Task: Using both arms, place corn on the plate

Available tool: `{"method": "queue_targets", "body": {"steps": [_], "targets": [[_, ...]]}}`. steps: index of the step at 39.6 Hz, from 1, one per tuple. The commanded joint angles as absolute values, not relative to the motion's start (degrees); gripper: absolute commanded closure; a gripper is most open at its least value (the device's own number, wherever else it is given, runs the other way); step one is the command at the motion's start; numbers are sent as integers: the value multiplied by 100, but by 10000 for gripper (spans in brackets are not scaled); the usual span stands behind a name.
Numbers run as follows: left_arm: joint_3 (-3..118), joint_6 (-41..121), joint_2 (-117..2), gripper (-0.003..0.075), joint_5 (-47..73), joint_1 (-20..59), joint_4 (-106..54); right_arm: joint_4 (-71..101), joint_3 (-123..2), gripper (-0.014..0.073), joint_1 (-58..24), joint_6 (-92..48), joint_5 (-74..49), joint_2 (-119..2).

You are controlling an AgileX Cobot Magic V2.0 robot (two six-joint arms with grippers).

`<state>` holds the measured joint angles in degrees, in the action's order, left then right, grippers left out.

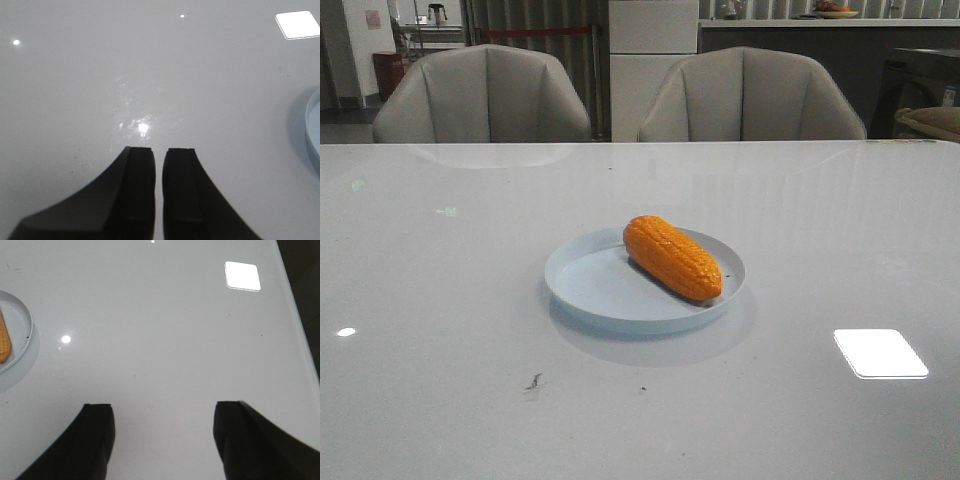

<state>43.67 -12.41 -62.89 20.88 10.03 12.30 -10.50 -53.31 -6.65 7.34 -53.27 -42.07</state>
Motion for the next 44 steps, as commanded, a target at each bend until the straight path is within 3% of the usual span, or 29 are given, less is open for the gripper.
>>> {"method": "queue_targets", "body": {"steps": [1,30,37,44], "targets": [[4523,-1309,-6162,559,1692,1004,1265,-1170,-5476,65,-616,694,-4966,-4185],[4523,-1309,-6162,559,1627,1004,1265,-1170,-5476,65,-616,694,-4966,-4185],[4523,-1309,-6019,634,1630,1015,1265,-1170,-5476,65,-616,694,-4966,-4185],[4523,-1279,-5359,629,1713,910,954,-1170,-5476,65,-616,694,-4966,-4185]]}}
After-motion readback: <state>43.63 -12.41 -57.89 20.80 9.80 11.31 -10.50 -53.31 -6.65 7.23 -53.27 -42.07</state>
